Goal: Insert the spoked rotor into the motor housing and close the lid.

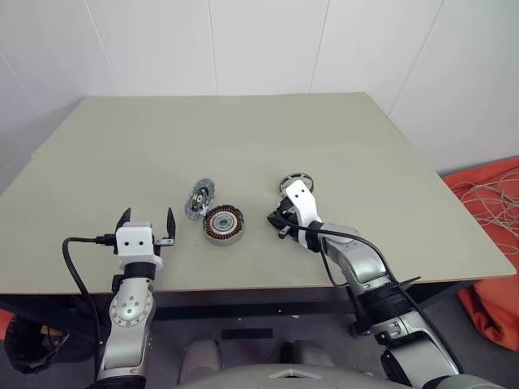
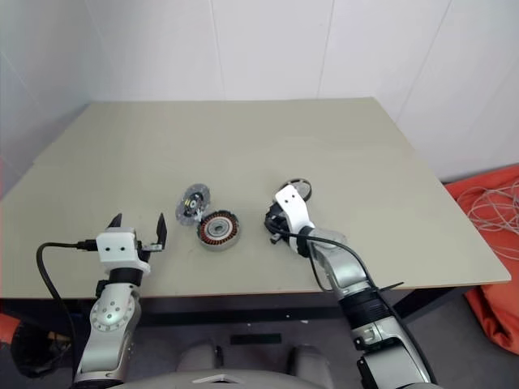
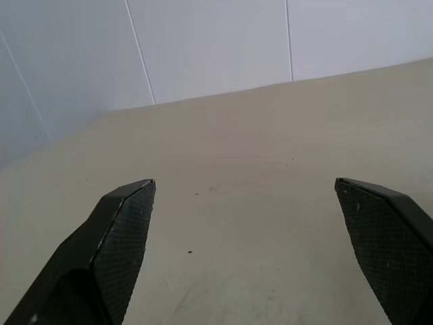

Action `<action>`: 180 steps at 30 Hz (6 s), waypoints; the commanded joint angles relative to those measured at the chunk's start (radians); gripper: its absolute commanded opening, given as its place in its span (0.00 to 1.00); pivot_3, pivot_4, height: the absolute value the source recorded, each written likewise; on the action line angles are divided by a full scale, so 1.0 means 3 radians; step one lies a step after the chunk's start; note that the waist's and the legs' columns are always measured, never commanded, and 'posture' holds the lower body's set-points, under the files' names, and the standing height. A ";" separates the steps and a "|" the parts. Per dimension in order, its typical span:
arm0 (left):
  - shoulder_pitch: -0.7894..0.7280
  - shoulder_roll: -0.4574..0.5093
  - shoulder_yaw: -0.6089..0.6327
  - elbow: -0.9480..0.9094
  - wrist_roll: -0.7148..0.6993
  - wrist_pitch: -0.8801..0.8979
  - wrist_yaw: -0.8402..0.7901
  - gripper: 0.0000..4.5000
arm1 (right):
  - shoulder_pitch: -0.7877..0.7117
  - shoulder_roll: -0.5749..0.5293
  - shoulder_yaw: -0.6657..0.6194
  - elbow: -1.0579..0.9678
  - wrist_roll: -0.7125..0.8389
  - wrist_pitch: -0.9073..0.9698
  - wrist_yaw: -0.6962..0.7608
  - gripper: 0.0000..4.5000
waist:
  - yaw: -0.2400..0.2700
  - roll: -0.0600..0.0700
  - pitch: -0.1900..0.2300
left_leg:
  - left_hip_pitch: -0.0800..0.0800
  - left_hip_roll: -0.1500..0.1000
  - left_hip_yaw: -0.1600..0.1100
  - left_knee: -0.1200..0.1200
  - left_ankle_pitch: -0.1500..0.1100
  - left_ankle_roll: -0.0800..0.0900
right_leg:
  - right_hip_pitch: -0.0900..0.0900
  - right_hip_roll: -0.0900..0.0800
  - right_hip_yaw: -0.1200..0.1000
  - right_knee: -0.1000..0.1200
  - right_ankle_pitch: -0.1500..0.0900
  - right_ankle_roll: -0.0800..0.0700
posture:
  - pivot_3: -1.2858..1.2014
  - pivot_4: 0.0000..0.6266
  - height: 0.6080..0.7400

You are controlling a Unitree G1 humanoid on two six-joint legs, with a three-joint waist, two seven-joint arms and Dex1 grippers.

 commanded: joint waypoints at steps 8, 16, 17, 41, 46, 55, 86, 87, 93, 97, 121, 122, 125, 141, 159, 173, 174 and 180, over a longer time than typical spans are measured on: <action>-0.0036 0.0006 0.0003 -0.0118 0.0003 -0.0044 -0.0001 1.00 | 0.0017 -0.0088 -0.0068 -0.0723 0.0237 0.0176 0.0251 0.13 | 0.0001 0.0000 0.0000 | 0.0000 0.0000 0.0000 0.0000 0.0000 0.0000 | 0.0000 0.0000 0.0000 0.0000 0.0000 0.0000 | 0.52 0.00 1.00; -0.0042 -0.0003 -0.0016 -0.0106 0.0003 -0.0039 -0.0004 1.00 | -0.0337 0.0072 0.0053 -0.0888 0.0301 0.0494 0.0261 0.13 | -0.0004 0.0000 0.0000 | 0.0001 0.0000 0.0000 0.0000 0.0000 0.0000 | -0.0001 0.0000 0.0000 0.0001 0.0000 0.0000 | 0.52 0.00 1.00; -0.0043 -0.0002 -0.0018 -0.0105 0.0002 -0.0038 -0.0006 1.00 | -0.0383 0.0108 0.0069 -0.0870 0.0307 0.0520 0.0263 0.13 | -0.0005 0.0000 0.0000 | 0.0001 0.0001 0.0000 0.0000 0.0000 -0.0001 | -0.0002 0.0001 0.0000 0.0002 0.0000 0.0000 | 0.52 0.00 1.00; -0.0029 -0.0025 -0.0030 -0.0089 0.0016 -0.0055 0.0017 1.00 | -0.0663 0.0435 0.0686 0.0039 -0.0061 0.0014 0.0529 0.13 | -0.0002 -0.0001 0.0000 | 0.0000 0.0001 -0.0001 0.0000 0.0001 -0.0001 | -0.0002 -0.0001 0.0000 0.0004 0.0000 -0.0001 | 0.52 0.00 1.00; -0.0011 -0.0031 -0.0022 -0.0104 0.0020 -0.0060 0.0028 1.00 | -0.0736 0.0529 0.0681 0.0203 -0.0106 -0.0060 0.0541 0.13 | -0.0002 -0.0001 0.0000 | -0.0001 0.0001 -0.0001 0.0000 0.0001 -0.0001 | -0.0002 -0.0001 0.0000 0.0004 0.0001 -0.0001 | 0.52 0.00 1.00; 0.0020 -0.0047 -0.0003 -0.0136 0.0023 -0.0057 0.0055 1.00 | -0.0799 0.0566 0.0632 0.0440 -0.0160 -0.0183 0.0567 0.13 | -0.0002 -0.0001 0.0000 | 0.0000 0.0001 -0.0001 0.0000 0.0001 -0.0001 | -0.0002 -0.0001 0.0000 0.0004 0.0001 -0.0001 | 0.52 0.00 1.00; 0.0037 -0.0051 -0.0005 -0.0102 0.0005 -0.0056 0.0032 1.00 | -0.0844 0.0527 0.0248 -0.0111 0.0117 0.0173 0.0635 0.31 | -0.0001 -0.0002 0.0000 | 0.0000 0.0001 -0.0001 0.0000 0.0001 -0.0001 | -0.0002 0.0000 0.0000 0.0004 0.0001 -0.0001 | 0.52 0.00 1.00; 0.0035 -0.0051 -0.0007 -0.0098 0.0004 -0.0057 0.0031 1.00 | -0.0844 0.0517 0.0242 -0.0143 0.0120 0.0198 0.0636 0.22 | -0.0001 -0.0001 0.0000 | 0.0000 0.0001 -0.0001 0.0000 0.0001 -0.0001 | -0.0002 0.0000 0.0000 0.0004 0.0001 -0.0001 | 0.52 0.00 1.00; 0.0033 -0.0054 -0.0014 -0.0090 0.0003 -0.0057 0.0024 1.00 | -0.0862 0.0442 0.0415 -0.0245 -0.0039 0.0360 0.0556 0.01 | -0.0001 -0.0001 0.0000 | 0.0000 0.0001 -0.0001 0.0000 0.0001 -0.0001 | -0.0002 -0.0001 0.0000 0.0004 0.0001 -0.0001 | 0.52 0.00 1.00; 0.0041 -0.0060 -0.0016 -0.0088 0.0008 -0.0058 0.0030 1.00 | -0.0864 0.0427 0.0556 -0.0316 -0.0083 0.0490 0.0562 0.01 | -0.0001 -0.0001 0.0000 | 0.0000 0.0001 -0.0001 0.0000 0.0001 -0.0002 | -0.0003 0.0000 0.0000 0.0004 0.0001 -0.0001 | 0.52 0.00 1.00; 0.0086 -0.0089 -0.0021 -0.0108 0.0030 -0.0062 0.0041 1.00 | -0.0945 0.0680 0.0697 0.0437 -0.0261 0.0160 0.0495 0.01 | -0.0006 -0.0001 0.0000 | 0.0000 0.0001 -0.0001 -0.0001 0.0001 -0.0002 | -0.0003 0.0000 0.0000 0.0005 0.0001 -0.0001 | 0.52 0.00 1.00; 0.0090 -0.0092 -0.0022 -0.0111 0.0029 -0.0063 0.0039 1.00 | -0.0963 0.0697 0.0690 0.0474 -0.0266 0.0144 0.0486 0.01 | -0.0006 -0.0001 0.0000 | 0.0000 0.0001 -0.0001 -0.0001 0.0001 -0.0002 | -0.0003 0.0000 0.0000 0.0005 0.0001 -0.0001 | 0.52 0.00 1.00; 0.0102 -0.0093 -0.0027 -0.0116 0.0028 -0.0067 0.0031 1.00 | -0.0996 0.0735 0.0676 0.0554 -0.0281 0.0109 0.0468 0.01 | -0.0006 -0.0001 0.0000 | 0.0000 0.0001 -0.0001 -0.0001 0.0001 -0.0002 | -0.0003 0.0000 0.0000 0.0005 0.0001 -0.0001 | 0.52 0.00 1.00; 0.0134 -0.0104 -0.0032 -0.0141 0.0026 -0.0063 0.0034 1.00 | -0.1035 0.0711 0.0391 0.0477 -0.0170 0.0068 0.0492 0.01 | -0.0003 -0.0001 0.0000 | 0.0000 0.0001 -0.0002 -0.0001 0.0001 -0.0002 | -0.0002 -0.0001 0.0000 0.0005 0.0001 -0.0002 | 0.52 0.00 1.00; 0.0103 -0.0092 -0.0005 -0.0094 0.0006 -0.0060 0.0025 1.00 | -0.0982 0.0361 -0.0507 -0.0010 0.0208 0.0346 0.0176 0.01 | 0.0006 -0.0002 0.0001 | 0.0000 0.0001 -0.0001 0.0000 0.0001 -0.0002 | -0.0001 -0.0003 0.0000 0.0005 0.0006 -0.0010 | 0.52 0.00 1.00; 0.0040 -0.0061 -0.0014 -0.0014 -0.0022 -0.0061 -0.0031 1.00 | -0.0998 -0.0371 -0.1181 0.0287 0.0279 0.0372 -0.0155 0.60 | -0.0005 0.0000 0.0001 | 0.0001 0.0000 0.0002 0.0001 0.0001 -0.0002 | -0.0002 0.0000 0.0000 0.0005 0.0009 -0.0015 | 0.52 0.00 1.00; 0.0033 -0.0061 -0.0014 -0.0007 -0.0022 -0.0062 -0.0034 1.00 | -0.0980 -0.0381 -0.1203 0.0298 0.0316 0.0435 -0.0145 0.68 | -0.0005 0.0000 0.0001 | 0.0001 0.0000 0.0002 0.0000 0.0001 -0.0002 | -0.0002 0.0000 0.0000 0.0005 0.0009 -0.0016 | 0.52 0.00 1.00; 0.0014 -0.0061 -0.0012 0.0023 -0.0021 -0.0074 -0.0038 1.00 | -0.0936 -0.0339 -0.1311 0.0298 0.0530 0.0833 -0.0169 0.99 | -0.0001 0.0004 0.0003 | 0.0000 -0.0001 0.0002 0.0001 0.0001 -0.0002 | -0.0002 -0.0001 0.0000 0.0005 0.0011 -0.0019 | 0.52 0.00 1.00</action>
